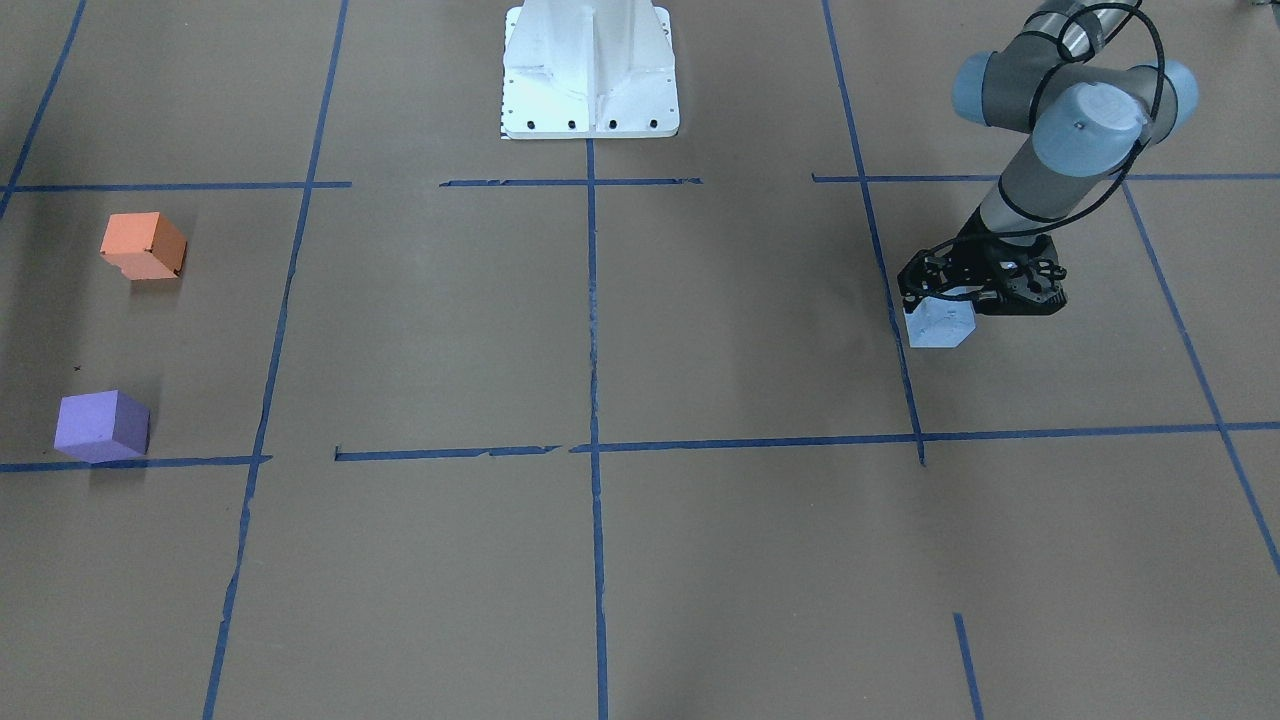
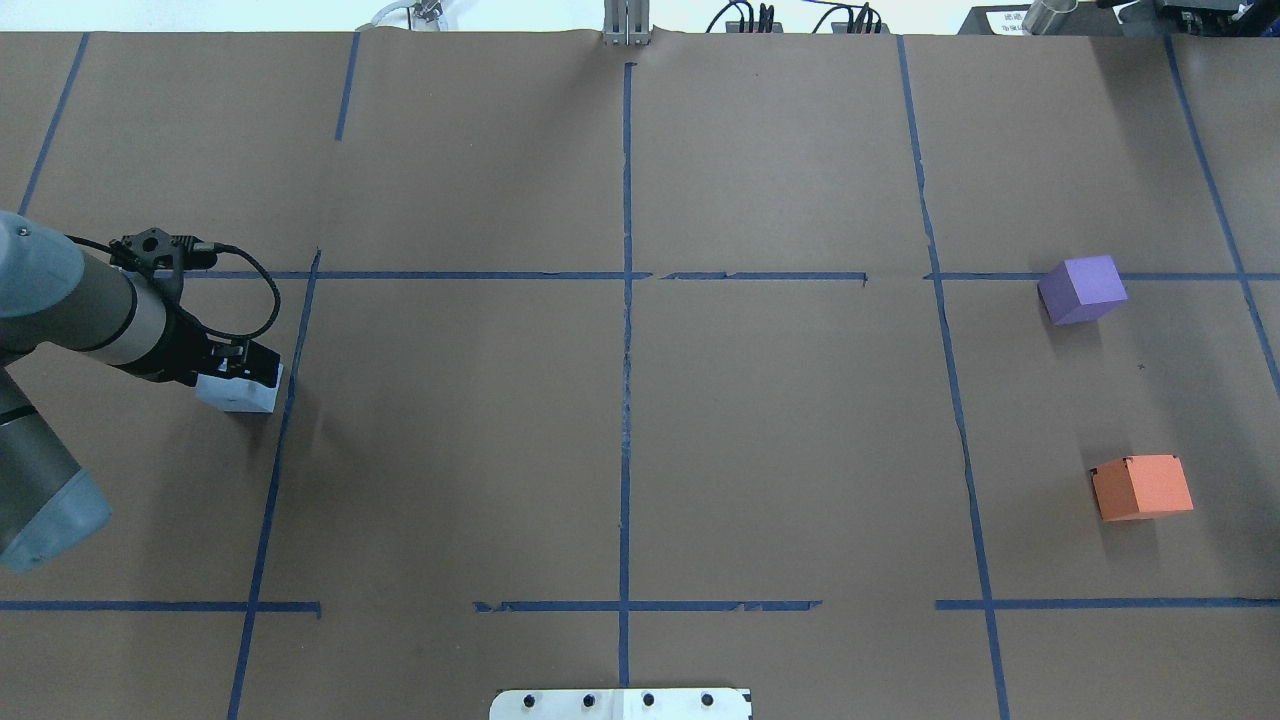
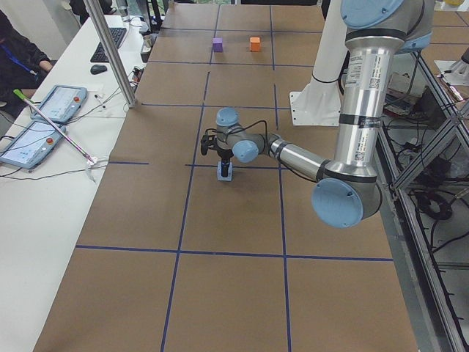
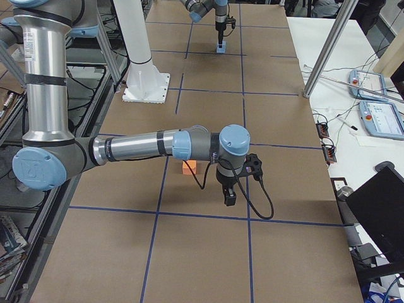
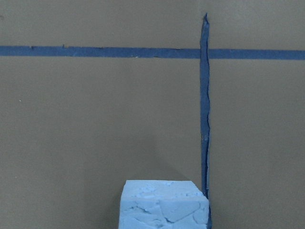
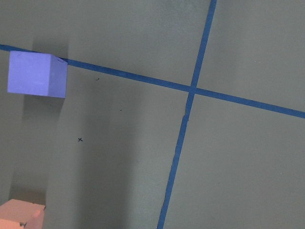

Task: Place blue block between orange and purple blocks
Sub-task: 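Reach the left gripper down to the light blue cube and grasp it, then carry the light blue cube with the left gripper to the table center, set down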

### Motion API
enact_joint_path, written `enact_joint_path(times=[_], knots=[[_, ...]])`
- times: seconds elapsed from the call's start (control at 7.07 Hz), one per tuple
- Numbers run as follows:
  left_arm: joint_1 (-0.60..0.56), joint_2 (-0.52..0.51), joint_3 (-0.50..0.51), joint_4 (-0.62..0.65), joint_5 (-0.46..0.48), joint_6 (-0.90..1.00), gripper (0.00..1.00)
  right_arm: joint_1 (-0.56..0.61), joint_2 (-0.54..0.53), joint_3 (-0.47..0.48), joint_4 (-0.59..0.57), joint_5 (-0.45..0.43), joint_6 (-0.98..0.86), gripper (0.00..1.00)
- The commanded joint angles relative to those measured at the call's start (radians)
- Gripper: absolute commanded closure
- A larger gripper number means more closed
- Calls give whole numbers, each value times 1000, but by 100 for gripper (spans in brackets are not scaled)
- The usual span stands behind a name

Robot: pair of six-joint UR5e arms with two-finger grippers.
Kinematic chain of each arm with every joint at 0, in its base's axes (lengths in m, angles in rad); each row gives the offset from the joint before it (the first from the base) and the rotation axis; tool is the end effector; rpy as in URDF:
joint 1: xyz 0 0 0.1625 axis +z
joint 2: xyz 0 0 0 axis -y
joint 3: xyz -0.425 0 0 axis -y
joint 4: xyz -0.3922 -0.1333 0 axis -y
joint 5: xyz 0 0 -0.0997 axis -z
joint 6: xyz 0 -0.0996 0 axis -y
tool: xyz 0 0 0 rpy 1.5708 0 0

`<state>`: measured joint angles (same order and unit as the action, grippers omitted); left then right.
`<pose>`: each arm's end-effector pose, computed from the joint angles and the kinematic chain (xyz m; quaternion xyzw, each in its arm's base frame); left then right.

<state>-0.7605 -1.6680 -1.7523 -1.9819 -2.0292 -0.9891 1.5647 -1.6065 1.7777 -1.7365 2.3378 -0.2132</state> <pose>0.3385 -0.4452 0.4830 0.0373 0.3908 -0.0053 0.9197 0.0613 -0.4718 0.5916 0.0412 -0.3719 -0.1025 0.9217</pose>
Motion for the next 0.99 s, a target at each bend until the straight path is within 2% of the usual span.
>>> enact_joint_path(times=[0.0,0.14,0.28,0.42,0.57,0.71,0.85], knots=[[36,-13,30,0,32,-3,23,0,-1,-1,0,0,0,0],[36,-24,30,8,30,-2,53,0,-1,-1,0,0,0,0],[32,-42,11,21,29,-3,55,0,-1,-1,0,2,0,0],[18,-137,-5,145,29,-5,56,0,-1,-1,0,2,0,0],[18,-291,-4,339,32,-20,56,0,-3,0,0,2,0,0],[33,-423,19,420,32,-89,55,0,-3,0,0,2,0,0],[94,-493,36,425,33,-170,54,0,-3,0,0,2,2,0]])
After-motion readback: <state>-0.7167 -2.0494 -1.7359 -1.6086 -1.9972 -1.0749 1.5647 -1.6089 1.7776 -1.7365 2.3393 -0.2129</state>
